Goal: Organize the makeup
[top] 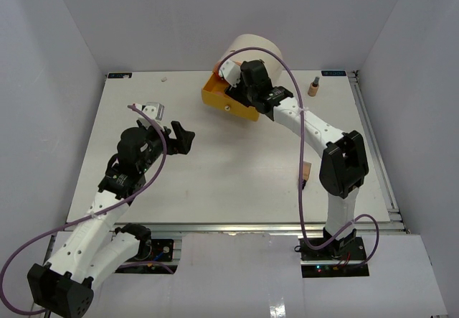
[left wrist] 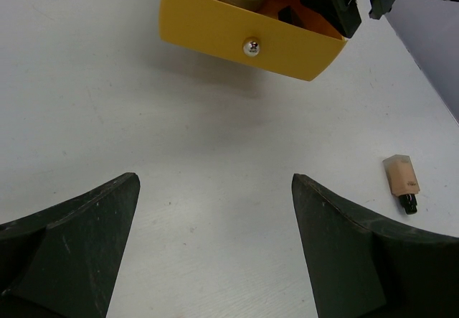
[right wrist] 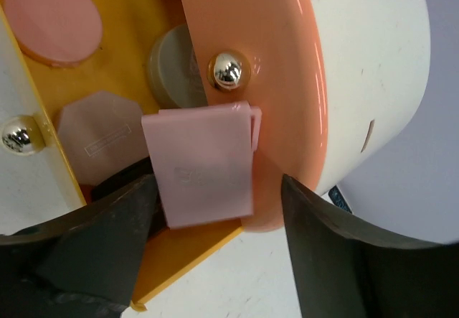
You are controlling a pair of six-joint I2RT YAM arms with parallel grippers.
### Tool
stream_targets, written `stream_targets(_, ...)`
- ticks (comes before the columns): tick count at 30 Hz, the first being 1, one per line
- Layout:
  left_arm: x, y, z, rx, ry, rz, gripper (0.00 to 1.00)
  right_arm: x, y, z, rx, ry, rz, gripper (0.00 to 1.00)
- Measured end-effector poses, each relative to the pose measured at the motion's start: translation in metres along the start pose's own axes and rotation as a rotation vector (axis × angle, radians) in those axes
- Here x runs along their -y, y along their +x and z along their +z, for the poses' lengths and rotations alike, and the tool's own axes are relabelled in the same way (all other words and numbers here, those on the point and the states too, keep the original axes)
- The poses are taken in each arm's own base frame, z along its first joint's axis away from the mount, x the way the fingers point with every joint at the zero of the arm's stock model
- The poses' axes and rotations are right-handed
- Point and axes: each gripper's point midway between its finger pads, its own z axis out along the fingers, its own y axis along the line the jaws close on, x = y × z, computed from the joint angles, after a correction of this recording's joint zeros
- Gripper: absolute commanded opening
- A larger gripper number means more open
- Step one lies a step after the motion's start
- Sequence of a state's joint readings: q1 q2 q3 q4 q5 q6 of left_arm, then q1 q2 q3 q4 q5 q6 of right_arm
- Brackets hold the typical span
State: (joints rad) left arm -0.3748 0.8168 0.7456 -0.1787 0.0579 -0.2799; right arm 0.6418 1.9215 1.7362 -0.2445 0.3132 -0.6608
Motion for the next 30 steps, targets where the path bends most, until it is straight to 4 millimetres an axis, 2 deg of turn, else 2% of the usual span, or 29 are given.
stream_targets(3,0.000,-0.001,-0.001,0.004,0.002,0.002,0.98,-0.001,-0.002,-0.001,0.007,-0.003,-0.001,0.88)
stream_targets(7,0.000,-0.001,-0.001,0.005,0.002,0.002,0.98,-0.002,-0.006,-0.003,0.019,-0.010,0.000,0.93)
stream_targets(14,0.000,-0.001,-0.001,0.006,0.001,0.002,0.98,-0.018,-0.020,-0.021,0.083,-0.145,-0.004,0.87)
stream_targets(15,0.000,-0.001,-0.001,0.006,0.001,0.002,0.98,-0.022,-0.024,-0.025,0.102,-0.184,-0.007,0.85)
stream_targets(18,0.000,-0.002,-0.001,0.006,0.001,0.002,0.98,-0.046,-0.041,-0.044,0.190,-0.366,-0.065,0.60)
stream_targets(21,0.000,-0.002,-0.001,0.006,0.001,0.002,0.98,-0.072,-0.048,-0.062,0.272,-0.535,-0.149,0.19)
stream_targets(23,0.000,-0.002,-0.001,0.006,0.000,0.002,0.98,-0.088,-0.050,-0.073,0.319,-0.627,-0.209,0.13)
stream_targets(26,0.000,-0.002,-0.002,0.009,0.000,0.002,0.98,-0.113,-0.040,-0.081,0.328,-0.744,-0.274,0.08)
stream_targets(30,-0.001,-0.003,-0.002,0.013,-0.004,0.001,0.98,-0.141,-0.021,-0.069,0.275,-0.823,-0.323,0.08)
